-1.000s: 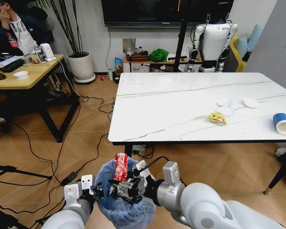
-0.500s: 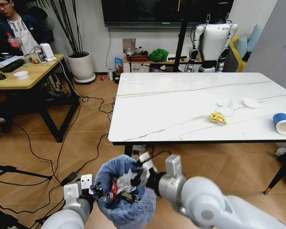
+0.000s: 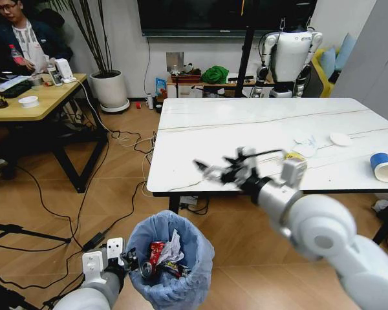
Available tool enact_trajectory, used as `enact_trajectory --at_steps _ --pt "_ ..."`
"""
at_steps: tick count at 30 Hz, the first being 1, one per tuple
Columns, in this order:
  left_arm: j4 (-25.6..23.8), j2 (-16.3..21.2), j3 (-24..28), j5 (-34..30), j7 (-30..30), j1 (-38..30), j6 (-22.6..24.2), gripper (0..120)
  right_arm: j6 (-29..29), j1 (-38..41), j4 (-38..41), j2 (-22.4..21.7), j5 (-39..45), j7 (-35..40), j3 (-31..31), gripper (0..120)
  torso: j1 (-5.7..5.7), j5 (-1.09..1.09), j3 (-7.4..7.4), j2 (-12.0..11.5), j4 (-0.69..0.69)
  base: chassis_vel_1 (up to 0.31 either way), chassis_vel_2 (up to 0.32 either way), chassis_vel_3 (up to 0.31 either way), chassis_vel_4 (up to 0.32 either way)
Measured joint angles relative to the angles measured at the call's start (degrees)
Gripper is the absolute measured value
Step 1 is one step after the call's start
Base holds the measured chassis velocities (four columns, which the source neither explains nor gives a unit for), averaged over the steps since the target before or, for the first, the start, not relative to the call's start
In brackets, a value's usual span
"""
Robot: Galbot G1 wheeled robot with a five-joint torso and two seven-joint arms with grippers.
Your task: Pick up the trash bin and place the trash from the table into it.
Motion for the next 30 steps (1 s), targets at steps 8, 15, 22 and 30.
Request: enact_trajectory --at_steps 8,15,22,30 --pt "-0.6 0.7 -0.2 0.1 0.2 0.4 0.0 0 0.6 -6.5 -1.6 3.0 -12.5 -3.3 9.5 100 0.00 0.01 0.00 0.0 0.00 0.000 0.000 0.000 0.000" --pt "-0.9 0.4 0.0 0.7 0.5 0.7 0.0 0 0.7 -13.0 -1.4 5.3 -18.0 -5.9 15.1 100 0.00 0.01 0.00 0.0 -0.01 0.000 0.000 0.000 0.000" --pt "-1.6 0.4 0.0 1.2 0.7 1.3 0.0 0 0.7 -18.8 -0.1 9.4 -23.2 -9.2 19.2 100 0.00 0.00 0.00 0.0 0.00 0.000 0.000 0.000 0.000" --pt "-2.1 0.3 0.0 2.0 0.9 2.1 0.0 0 0.7 -21.3 1.0 11.4 -24.5 -9.9 20.9 100 0.00 -0.01 0.00 0.0 -0.01 -0.012 -0.012 0.013 0.011"
